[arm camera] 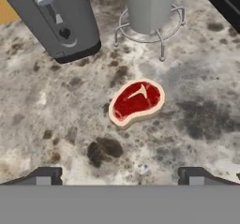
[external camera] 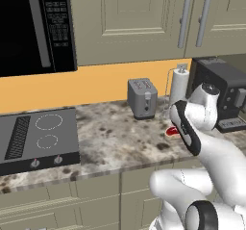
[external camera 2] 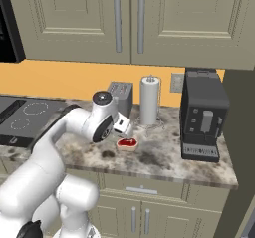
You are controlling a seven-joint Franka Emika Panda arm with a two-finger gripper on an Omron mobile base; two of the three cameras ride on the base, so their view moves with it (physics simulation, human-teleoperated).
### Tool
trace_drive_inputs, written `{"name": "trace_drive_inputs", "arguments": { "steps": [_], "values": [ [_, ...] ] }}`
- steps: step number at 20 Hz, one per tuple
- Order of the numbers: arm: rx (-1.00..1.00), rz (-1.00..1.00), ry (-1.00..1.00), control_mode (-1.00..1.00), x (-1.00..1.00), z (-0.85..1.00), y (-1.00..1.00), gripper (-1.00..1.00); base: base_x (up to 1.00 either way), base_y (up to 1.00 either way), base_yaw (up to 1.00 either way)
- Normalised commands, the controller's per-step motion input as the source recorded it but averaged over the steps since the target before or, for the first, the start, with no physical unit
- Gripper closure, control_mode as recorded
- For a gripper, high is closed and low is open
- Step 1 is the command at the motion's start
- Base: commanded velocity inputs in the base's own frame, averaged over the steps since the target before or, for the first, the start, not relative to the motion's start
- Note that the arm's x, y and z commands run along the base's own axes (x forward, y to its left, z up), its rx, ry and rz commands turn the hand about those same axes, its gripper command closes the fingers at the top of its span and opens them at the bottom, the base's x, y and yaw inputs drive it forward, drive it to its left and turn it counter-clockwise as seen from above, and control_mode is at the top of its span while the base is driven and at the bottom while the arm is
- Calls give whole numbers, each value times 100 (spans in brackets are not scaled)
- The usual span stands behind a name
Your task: Open the fridge, remove the apple, tomato, and steak, and place them on any counter.
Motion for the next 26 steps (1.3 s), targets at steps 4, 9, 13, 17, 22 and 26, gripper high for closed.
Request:
{"name": "trace_drive_inputs", "arguments": {
  "steps": [4, 9, 13, 17, 22, 26],
  "values": [
    [0, 0, 13, -100, -51, 100, 11, -100, 0, 0, 0],
    [-2, 6, 21, -100, -53, 100, 58, -100, 0, 0, 0],
    [-3, 14, 26, -100, -34, 86, 80, -100, 0, 0, 0],
    [0, 8, 16, -100, -68, 79, 14, -100, 0, 0, 0],
    [-2, 16, 0, -100, -93, 37, -18, -100, 0, 0, 0],
    [-2, 13, 0, -100, -90, 0, 0, -100, 0, 0, 0]
  ]
}}
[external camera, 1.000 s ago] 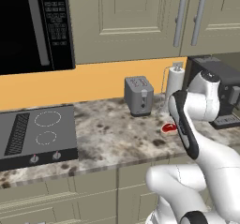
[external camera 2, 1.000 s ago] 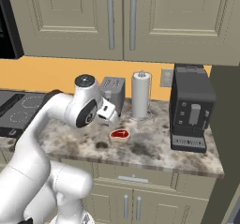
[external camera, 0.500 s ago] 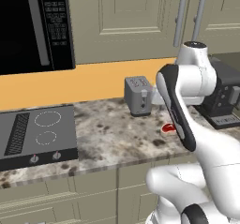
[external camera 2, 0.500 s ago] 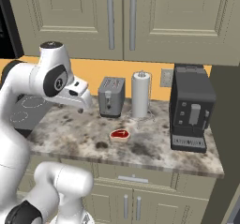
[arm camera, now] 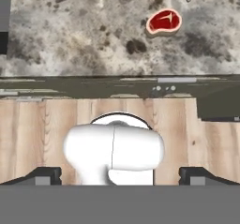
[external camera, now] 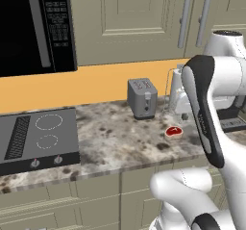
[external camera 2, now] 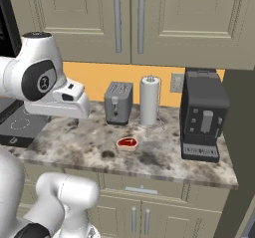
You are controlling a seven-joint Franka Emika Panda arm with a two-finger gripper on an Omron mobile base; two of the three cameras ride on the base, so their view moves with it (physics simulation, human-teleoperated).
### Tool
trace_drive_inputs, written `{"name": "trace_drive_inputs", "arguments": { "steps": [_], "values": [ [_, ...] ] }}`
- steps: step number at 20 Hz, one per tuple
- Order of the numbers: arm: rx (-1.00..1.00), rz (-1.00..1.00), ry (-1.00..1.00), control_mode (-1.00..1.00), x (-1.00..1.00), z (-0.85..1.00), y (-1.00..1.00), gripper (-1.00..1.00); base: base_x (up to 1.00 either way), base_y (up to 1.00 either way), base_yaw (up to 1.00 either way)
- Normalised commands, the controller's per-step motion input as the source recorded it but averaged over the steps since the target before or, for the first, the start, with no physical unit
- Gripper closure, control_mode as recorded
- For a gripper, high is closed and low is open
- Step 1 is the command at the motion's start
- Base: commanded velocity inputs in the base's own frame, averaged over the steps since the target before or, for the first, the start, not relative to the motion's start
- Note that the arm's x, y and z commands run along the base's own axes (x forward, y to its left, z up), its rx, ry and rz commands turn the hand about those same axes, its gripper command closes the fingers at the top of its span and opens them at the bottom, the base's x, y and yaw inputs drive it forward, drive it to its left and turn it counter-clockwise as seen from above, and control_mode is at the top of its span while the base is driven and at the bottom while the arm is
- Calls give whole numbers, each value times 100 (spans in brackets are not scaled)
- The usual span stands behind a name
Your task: Open the fridge, remove the apple, tomato, and steak, and place them on any counter.
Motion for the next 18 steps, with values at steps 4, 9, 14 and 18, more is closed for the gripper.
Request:
{"name": "trace_drive_inputs", "arguments": {
  "steps": [4, 9, 14, 18],
  "values": [
    [0, 15, -2, -100, -23, 0, 0, -100, 0, 0, 0],
    [0, 14, 2, -100, -24, 4, 0, -100, 0, 0, 0],
    [-1, 7, 0, 100, -21, 3, 0, -100, -13, 0, 3],
    [0, 0, 0, 100, 0, 0, 0, -100, -57, -1, -3]
  ]
}}
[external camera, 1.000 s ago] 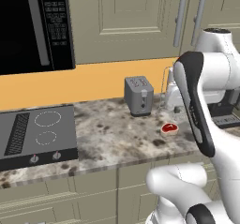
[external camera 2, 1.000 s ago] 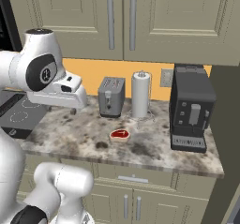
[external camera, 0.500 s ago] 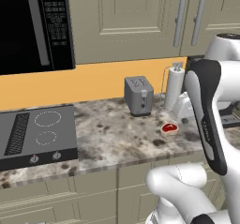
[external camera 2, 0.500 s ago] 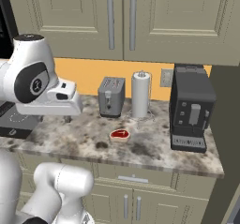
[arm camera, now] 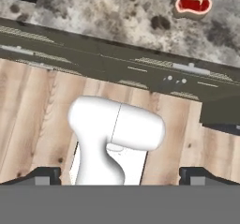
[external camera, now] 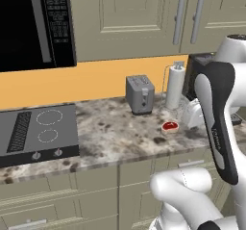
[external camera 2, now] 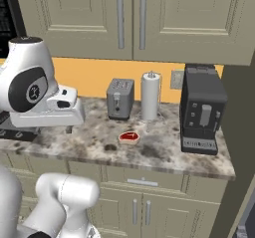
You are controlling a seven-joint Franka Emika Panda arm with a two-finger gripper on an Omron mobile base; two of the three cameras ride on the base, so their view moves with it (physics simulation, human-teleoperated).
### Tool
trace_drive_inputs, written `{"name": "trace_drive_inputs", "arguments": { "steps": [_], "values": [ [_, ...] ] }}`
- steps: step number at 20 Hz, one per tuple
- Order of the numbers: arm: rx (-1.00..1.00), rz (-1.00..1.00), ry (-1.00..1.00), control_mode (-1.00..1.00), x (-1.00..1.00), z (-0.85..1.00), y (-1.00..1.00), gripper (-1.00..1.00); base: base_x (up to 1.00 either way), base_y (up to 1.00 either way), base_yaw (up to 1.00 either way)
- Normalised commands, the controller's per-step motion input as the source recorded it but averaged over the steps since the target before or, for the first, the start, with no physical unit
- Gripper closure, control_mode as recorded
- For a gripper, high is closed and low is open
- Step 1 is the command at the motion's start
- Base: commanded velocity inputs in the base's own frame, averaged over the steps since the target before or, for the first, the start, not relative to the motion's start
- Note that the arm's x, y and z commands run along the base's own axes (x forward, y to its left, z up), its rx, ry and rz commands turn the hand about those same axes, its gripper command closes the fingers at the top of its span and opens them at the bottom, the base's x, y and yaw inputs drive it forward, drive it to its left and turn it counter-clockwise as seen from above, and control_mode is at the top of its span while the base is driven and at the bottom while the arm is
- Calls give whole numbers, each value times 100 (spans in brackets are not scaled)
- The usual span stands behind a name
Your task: Open the fridge, remove the apple, tomato, and steak, and place them on any counter.
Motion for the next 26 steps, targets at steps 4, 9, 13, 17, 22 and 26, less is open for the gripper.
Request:
{"name": "trace_drive_inputs", "arguments": {
  "steps": [4, 9, 13, 17, 22, 26],
  "values": [
    [0, 0, 0, 100, 0, 0, 0, -100, -52, -37, 15],
    [0, 0, 0, 100, 0, 0, 0, -100, -83, -89, 28],
    [0, 0, 0, 100, 0, 0, 0, -100, -99, -100, 10],
    [0, 0, 0, 100, 0, 0, 0, -100, -100, -28, 3],
    [0, 0, 0, 100, 0, 0, 0, -100, -100, -46, -1],
    [0, 0, 0, 100, 0, 0, 0, -100, -49, -98, -2]
  ]
}}
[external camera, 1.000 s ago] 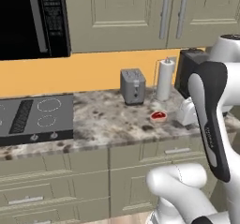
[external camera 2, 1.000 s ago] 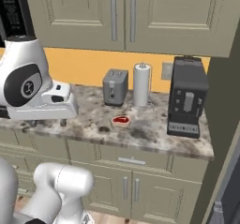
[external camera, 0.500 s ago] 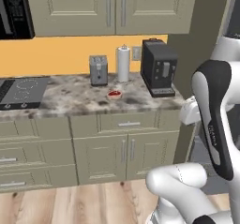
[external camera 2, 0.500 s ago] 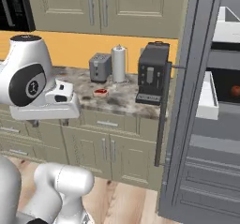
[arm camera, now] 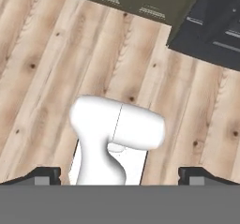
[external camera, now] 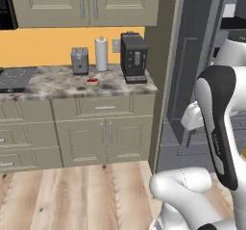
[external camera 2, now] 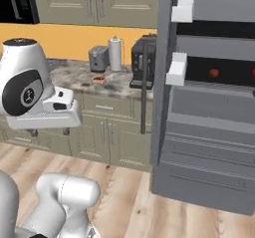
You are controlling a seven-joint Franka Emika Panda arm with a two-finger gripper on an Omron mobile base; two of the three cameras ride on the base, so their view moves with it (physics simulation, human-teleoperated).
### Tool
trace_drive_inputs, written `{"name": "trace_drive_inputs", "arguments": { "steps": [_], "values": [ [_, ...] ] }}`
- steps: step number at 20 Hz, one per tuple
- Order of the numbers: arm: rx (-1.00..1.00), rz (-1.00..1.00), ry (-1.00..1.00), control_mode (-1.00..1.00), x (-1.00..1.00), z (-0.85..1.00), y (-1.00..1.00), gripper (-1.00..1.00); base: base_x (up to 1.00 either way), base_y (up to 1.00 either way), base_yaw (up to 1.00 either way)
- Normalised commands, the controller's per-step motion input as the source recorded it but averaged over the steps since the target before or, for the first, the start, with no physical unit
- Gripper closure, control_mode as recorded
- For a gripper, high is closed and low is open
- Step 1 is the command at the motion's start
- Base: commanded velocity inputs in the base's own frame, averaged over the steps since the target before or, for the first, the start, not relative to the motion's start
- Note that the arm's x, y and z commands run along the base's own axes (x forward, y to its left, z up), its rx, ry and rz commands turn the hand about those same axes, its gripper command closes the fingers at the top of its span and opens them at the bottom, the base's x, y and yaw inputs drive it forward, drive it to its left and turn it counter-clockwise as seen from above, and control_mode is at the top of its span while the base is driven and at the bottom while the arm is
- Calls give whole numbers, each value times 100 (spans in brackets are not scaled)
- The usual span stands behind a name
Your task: Open the fridge, remove the apple, tomato, and steak, and place them on any counter.
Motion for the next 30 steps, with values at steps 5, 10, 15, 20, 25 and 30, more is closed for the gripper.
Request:
{"name": "trace_drive_inputs", "arguments": {
  "steps": [5, 10, 15, 20, 25, 30],
  "values": [
    [0, 0, 0, 100, 0, 0, 0, -100, 0, -100, 0],
    [0, 0, 0, 100, 0, 0, 0, -100, 12, -100, -3],
    [0, 0, 0, 100, 0, 0, 0, -100, 61, -51, -5],
    [0, 0, 0, 100, 0, 0, 0, -100, 86, -27, -6],
    [0, 0, 0, 100, 0, 0, 0, -100, 59, -60, -1],
    [0, 0, 0, 100, 0, 0, 0, -100, 84, -67, -3]
  ]
}}
